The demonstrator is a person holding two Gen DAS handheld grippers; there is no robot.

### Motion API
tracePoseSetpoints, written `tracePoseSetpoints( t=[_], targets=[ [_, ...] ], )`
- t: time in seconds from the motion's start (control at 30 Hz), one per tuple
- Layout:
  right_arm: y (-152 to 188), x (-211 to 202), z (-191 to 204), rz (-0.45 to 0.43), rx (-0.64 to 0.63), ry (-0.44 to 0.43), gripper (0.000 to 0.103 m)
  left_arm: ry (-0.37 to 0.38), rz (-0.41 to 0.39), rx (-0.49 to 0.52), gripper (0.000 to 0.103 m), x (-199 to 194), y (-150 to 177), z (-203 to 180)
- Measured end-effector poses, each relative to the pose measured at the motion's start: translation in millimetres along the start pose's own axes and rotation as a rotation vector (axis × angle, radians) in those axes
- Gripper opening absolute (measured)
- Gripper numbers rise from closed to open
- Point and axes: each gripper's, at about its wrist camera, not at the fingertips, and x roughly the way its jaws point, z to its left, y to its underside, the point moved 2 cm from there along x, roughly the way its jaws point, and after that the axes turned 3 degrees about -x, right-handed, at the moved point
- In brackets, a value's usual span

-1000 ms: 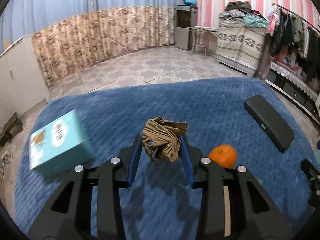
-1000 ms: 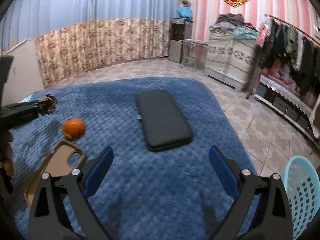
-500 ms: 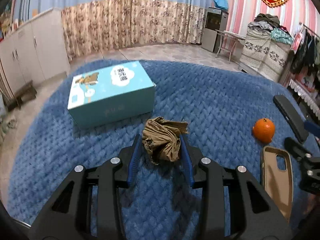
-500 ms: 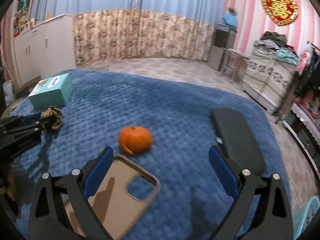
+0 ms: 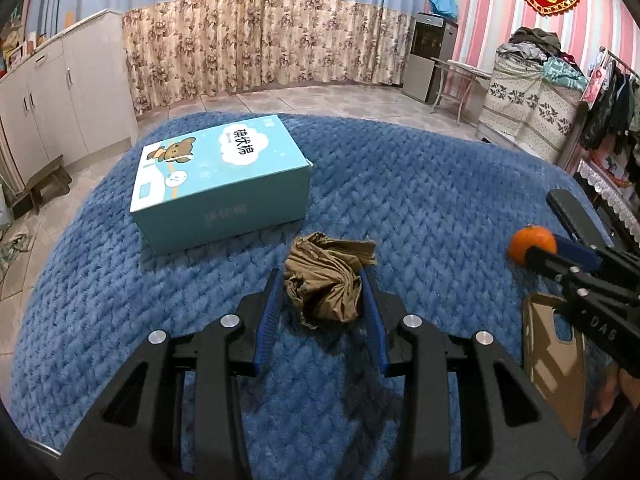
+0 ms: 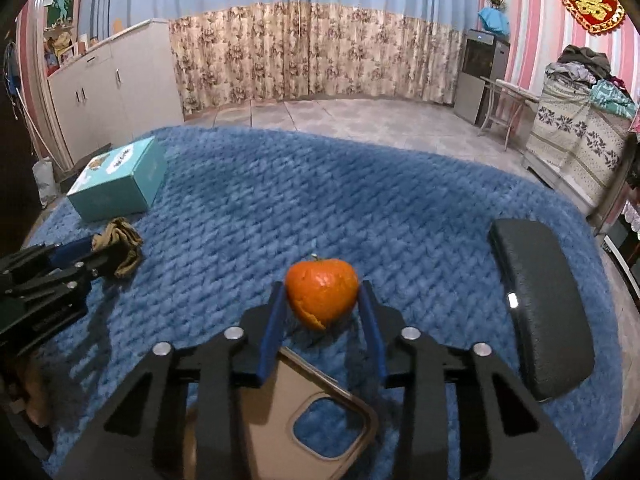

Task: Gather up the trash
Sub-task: 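Carry the pouch and orange over the blue basket with both tools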

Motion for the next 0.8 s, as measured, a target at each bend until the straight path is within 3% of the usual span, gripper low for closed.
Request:
tracePoseSetpoints(
  t=[0.23,0.5,0.63,0.8],
  targets=[
    [7.9,-48.2,-24.7,-0.068,0.030,0.087,0.035,-0.014,0.008,0.010,0.037,2.3,1.9,-1.1],
    [47.0,-140.6,-86.4,-0.113,0.131,0.237,0.035,-0.037,-0.011,0.048,0.036,0.0,0.0,-12.4],
    [76.7,-187.3,-118.8,-0.138,0.210,0.314,0.035,0.017,-0.022,0.038,0.036,-23.7,-6.1,-25.7],
    [122.8,-242.4,-160.1,-0.173,0.352,0.422,0.035,0.088,-0.089,0.148,0.036,-69.3,-3.5,-80.2]
  ],
)
